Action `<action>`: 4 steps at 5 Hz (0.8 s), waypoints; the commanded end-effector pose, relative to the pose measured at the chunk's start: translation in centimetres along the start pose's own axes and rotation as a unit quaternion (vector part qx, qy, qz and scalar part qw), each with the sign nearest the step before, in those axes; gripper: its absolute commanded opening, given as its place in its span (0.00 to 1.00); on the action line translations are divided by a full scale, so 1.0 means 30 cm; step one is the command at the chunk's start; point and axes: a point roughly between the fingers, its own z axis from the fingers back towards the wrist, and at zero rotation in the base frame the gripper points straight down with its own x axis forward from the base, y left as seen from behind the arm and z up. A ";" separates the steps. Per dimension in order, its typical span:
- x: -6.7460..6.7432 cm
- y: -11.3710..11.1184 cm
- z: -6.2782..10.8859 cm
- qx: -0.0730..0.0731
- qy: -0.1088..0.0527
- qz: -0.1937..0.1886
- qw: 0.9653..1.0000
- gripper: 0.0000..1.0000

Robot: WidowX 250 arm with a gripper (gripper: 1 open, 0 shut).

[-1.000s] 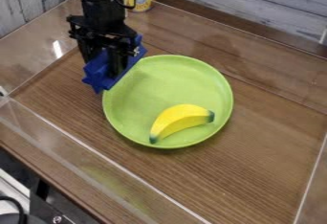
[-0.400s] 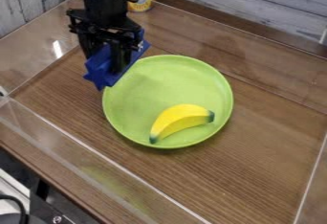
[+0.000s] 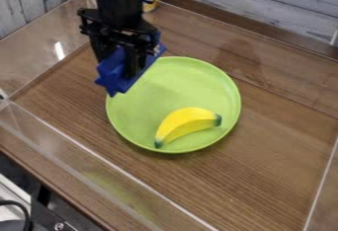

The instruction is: Remove the blue object from inside the green plate and put it on the table

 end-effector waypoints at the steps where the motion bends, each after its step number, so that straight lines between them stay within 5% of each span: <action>1: -0.007 -0.043 0.042 0.003 -0.023 -0.007 1.000 0.00; 4: -0.047 -0.247 0.058 -0.003 -0.020 -0.041 0.999 0.00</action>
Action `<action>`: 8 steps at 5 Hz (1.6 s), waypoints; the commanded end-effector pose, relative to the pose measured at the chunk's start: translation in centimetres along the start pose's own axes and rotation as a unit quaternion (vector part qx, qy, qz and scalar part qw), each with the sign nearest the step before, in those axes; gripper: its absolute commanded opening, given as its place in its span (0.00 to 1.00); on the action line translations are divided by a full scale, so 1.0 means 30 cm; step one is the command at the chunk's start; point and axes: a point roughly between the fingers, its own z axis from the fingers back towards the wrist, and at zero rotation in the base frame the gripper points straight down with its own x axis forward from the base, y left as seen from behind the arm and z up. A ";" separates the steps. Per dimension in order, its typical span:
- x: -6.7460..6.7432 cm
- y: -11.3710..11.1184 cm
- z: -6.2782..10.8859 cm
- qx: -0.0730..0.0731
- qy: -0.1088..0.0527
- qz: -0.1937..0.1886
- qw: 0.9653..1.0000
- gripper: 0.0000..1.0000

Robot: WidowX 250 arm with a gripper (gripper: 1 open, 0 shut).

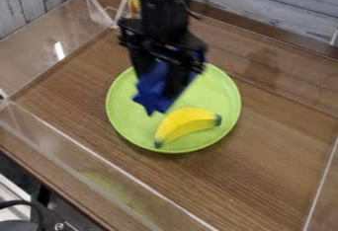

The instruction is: Remove the blue object from inside the green plate and put it on the table

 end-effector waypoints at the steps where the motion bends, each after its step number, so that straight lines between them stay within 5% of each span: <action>1: -0.004 -0.107 0.025 -0.002 -0.020 -0.005 1.000 0.00; 4: -0.007 -0.341 -0.015 -0.005 -0.024 -0.016 1.000 0.00; 8: -0.004 -0.372 -0.190 -0.007 -0.024 0.000 1.000 0.00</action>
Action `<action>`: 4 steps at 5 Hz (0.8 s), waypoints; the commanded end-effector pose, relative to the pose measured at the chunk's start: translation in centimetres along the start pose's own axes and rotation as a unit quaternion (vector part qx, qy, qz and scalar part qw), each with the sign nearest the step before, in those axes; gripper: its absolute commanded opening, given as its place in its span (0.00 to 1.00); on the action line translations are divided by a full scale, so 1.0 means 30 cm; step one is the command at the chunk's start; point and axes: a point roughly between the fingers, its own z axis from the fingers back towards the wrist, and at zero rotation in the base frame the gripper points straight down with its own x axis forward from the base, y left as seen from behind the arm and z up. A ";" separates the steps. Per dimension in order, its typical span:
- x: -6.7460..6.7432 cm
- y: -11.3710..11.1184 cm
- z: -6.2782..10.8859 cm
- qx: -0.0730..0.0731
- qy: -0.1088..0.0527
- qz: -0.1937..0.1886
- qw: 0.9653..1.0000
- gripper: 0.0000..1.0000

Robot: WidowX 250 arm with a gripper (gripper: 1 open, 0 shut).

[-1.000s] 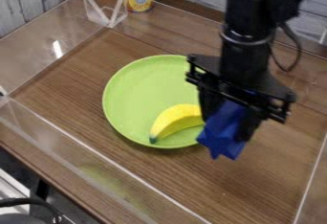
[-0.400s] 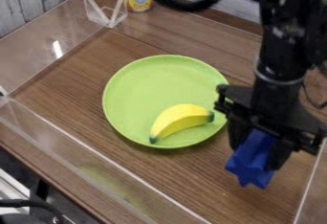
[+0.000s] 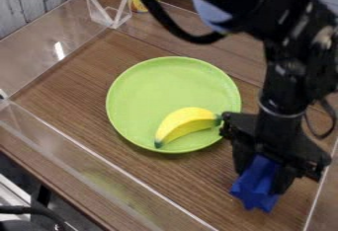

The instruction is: Remove the blue object from inside the green plate and put it on the table

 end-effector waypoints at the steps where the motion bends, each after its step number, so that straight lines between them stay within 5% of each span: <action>1: 0.012 -0.007 0.007 -0.014 -0.019 -0.003 1.000 0.00; 2: 0.014 -0.003 0.004 -0.023 -0.022 -0.004 0.999 0.00; 4: 0.021 0.003 0.070 -0.014 -0.021 -0.006 1.000 0.00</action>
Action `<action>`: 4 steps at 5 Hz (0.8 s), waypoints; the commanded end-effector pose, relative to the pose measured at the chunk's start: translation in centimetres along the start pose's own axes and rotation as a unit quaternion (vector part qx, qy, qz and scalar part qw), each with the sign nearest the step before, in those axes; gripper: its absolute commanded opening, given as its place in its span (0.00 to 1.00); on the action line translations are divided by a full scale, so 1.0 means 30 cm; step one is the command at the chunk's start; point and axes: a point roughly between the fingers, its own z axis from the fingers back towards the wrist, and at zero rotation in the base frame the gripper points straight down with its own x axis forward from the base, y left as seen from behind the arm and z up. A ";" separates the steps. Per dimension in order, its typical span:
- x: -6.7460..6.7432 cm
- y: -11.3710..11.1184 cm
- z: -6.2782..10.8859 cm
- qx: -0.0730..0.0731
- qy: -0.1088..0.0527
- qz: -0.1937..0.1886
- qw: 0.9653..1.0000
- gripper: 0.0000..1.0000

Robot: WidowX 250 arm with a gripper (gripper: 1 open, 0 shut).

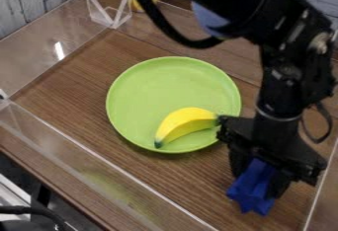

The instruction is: Remove the blue object from inside the green plate and put it on the table

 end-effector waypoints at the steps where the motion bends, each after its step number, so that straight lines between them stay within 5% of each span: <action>1: 0.037 -0.007 0.111 -0.008 -0.034 -0.001 0.999 0.00; 2: 0.037 -0.004 0.107 -0.007 -0.042 0.006 0.999 0.00; 3: 0.034 -0.006 0.096 -0.013 -0.044 0.008 0.999 1.00; 4: 0.030 -0.012 0.084 -0.018 -0.043 0.011 0.999 1.00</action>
